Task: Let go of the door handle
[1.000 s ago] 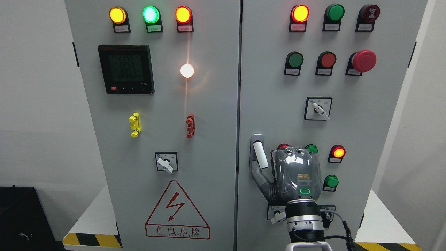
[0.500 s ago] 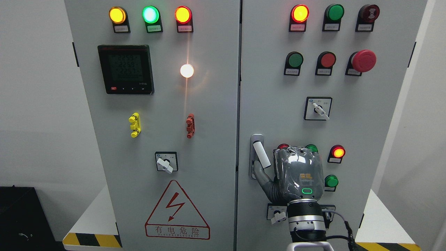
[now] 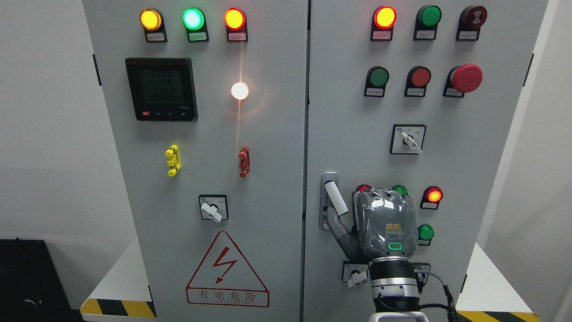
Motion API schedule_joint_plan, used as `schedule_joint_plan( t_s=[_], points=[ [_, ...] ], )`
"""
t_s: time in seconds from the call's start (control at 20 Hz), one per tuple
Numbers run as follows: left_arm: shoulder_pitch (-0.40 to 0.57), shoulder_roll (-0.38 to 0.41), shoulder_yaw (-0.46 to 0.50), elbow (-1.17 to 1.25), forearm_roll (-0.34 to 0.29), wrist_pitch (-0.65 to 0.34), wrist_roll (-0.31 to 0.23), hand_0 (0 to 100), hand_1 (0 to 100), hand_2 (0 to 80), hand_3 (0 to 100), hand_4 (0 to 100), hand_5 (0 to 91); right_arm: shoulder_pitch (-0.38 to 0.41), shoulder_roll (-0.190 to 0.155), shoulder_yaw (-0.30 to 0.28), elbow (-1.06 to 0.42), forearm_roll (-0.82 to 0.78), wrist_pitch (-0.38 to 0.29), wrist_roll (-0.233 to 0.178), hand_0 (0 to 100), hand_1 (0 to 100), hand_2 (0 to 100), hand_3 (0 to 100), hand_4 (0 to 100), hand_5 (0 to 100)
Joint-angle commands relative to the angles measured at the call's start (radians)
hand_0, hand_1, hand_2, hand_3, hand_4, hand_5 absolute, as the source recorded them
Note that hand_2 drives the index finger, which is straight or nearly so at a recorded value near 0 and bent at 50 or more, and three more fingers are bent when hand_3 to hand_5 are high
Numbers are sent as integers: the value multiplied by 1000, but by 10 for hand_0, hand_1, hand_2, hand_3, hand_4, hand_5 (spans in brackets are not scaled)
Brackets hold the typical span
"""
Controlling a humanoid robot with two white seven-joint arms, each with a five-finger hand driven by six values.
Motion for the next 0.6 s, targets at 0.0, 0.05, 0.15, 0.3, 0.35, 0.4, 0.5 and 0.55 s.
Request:
schedule_joint_plan(
  t_s=[0.0, 0.05, 0.15, 0.3, 0.35, 0.4, 0.5, 0.55],
  points=[
    [17, 0, 0, 0, 0, -1, 0, 120, 556, 0, 0, 0, 0, 2, 0, -3, -5, 1, -1, -2, 457, 426, 950, 1000, 1000, 981],
    [17, 0, 0, 0, 0, -1, 0, 120, 556, 0, 0, 0, 0, 2, -2, -3, -6, 3, -1, -2, 456, 427, 950, 1000, 1000, 980],
    [17, 0, 0, 0, -1, -1, 0, 120, 556, 0, 0, 0, 0, 2, -2, -9, -8, 3, -1, -2, 456, 427, 950, 1000, 1000, 980],
    [17, 0, 0, 0, -1, -1, 0, 120, 556, 0, 0, 0, 0, 3, -2, -13, -11, 3, -1, -2, 456, 428, 950, 1000, 1000, 979],
    [17, 0, 0, 0, 0, -1, 0, 120, 556, 0, 0, 0, 0, 3, -2, -17, -12, 3, -1, -4, 456, 429, 950, 1000, 1000, 979],
    [17, 0, 0, 0, -1, -1, 0, 120, 556, 0, 0, 0, 0, 3, -2, -17, -12, 3, -1, -2, 456, 429, 950, 1000, 1000, 979],
    [17, 0, 0, 1, 0, -1, 0, 120, 556, 0, 0, 0, 0, 3, -2, -17, -12, 3, -1, -4, 456, 430, 952, 1000, 1000, 979],
    [17, 0, 0, 0, 0, -1, 0, 120, 556, 0, 0, 0, 0, 5, -2, -17, -12, 3, -1, -4, 456, 430, 952, 1000, 1000, 979]
  ],
)
